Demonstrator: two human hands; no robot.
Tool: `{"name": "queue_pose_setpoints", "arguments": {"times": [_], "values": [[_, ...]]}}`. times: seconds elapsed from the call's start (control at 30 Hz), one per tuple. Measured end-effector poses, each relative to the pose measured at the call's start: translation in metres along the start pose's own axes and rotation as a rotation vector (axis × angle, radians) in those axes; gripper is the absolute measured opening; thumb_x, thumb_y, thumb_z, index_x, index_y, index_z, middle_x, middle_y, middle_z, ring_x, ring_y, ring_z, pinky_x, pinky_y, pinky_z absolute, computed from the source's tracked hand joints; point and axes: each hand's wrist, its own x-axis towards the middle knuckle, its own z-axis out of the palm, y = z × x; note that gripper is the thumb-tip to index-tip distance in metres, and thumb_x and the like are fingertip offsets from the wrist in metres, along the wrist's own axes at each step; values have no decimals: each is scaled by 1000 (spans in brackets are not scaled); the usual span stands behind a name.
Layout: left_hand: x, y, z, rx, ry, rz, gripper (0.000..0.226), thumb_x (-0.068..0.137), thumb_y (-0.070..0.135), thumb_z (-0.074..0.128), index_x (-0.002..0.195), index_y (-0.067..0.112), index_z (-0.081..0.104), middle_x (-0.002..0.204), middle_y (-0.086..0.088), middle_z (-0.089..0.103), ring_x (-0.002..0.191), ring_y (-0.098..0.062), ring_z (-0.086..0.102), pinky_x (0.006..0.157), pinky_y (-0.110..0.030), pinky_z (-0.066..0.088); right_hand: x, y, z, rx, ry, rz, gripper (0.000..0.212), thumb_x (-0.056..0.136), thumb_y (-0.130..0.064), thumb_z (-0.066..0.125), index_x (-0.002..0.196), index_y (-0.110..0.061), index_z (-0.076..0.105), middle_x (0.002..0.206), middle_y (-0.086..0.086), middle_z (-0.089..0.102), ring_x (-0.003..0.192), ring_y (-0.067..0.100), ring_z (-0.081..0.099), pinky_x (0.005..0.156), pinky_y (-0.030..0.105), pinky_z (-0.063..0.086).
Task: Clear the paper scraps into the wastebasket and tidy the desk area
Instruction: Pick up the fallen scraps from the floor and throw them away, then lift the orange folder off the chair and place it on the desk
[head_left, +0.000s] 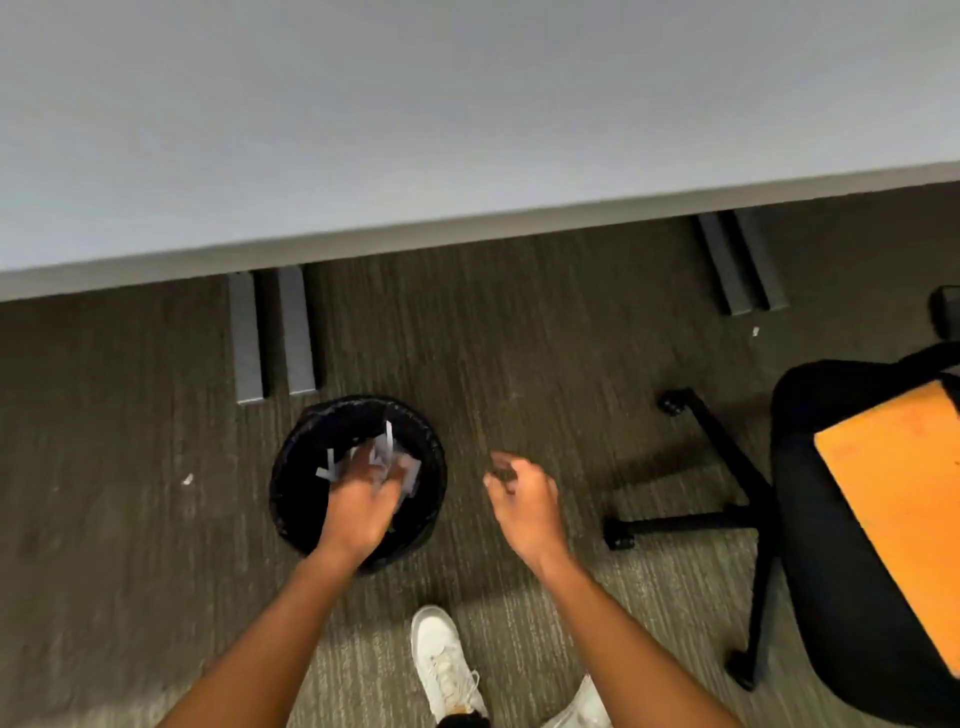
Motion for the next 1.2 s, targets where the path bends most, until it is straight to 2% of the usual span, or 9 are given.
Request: {"name": "queue_pose_setpoints", "arguments": {"times": [0.13,0.23,0.3,0.4,0.53,0.67,0.9,1.07,1.2], "values": [[-21,49,9,-67,-62,44,73,75,76,51,121,21,55,94,-4,73,103,-28,66,95,-48,50,-19,-4,-61,64,112,2,29,89,-15,63,118,-13,64,115,2,66,77,5,64,67,0,42],[-46,102,16,-44,-70,115,61,86,56,57,129,14,53,96,-2,70,106,-26,63,97,-40,46,-36,-10,-108,124,207,26,28,88,-14,65,117,-13,64,114,2,67,76,6,65,67,1,43],[-66,135,18,-30,-102,138,52,92,43,56,133,12,51,93,1,68,102,-20,61,90,-30,40,-47,-14,-136,143,265,30,29,88,-14,65,117,-12,64,113,2,66,75,5,64,66,0,43],[-97,181,15,-24,-171,202,53,94,41,54,138,13,47,95,2,69,101,-16,58,88,-25,29,-72,-26,-184,192,349,50,29,89,-16,65,118,-14,63,113,0,64,76,2,63,64,0,43],[-137,234,12,-26,-221,301,54,94,42,54,140,14,45,82,8,67,84,-11,63,81,-26,41,-112,-39,-244,237,464,80,30,91,-20,63,120,-15,62,114,-1,64,80,0,62,63,1,44],[-175,285,14,-30,-308,391,56,93,42,54,140,14,43,85,9,65,88,-6,61,91,-33,48,-153,-46,-300,307,580,118,32,93,-25,60,124,-16,59,117,-2,62,86,0,60,66,9,44],[-227,361,45,42,-466,531,55,94,44,52,141,16,44,91,16,60,94,-5,57,93,-29,45,-208,-30,-369,480,781,223,39,95,-29,57,131,-16,51,122,-3,58,95,9,59,72,19,43],[-250,408,93,152,-593,622,52,95,41,52,139,15,44,83,14,61,83,1,57,81,-21,44,-224,10,-405,645,888,342,40,93,-31,58,130,-14,55,108,-8,62,104,17,61,94,42,52],[-257,440,141,249,-670,660,55,95,42,52,141,13,43,86,3,67,85,-8,64,79,-23,48,-222,51,-427,740,895,426,40,92,-33,60,127,-14,56,102,-10,60,101,19,62,93,46,52]]}}
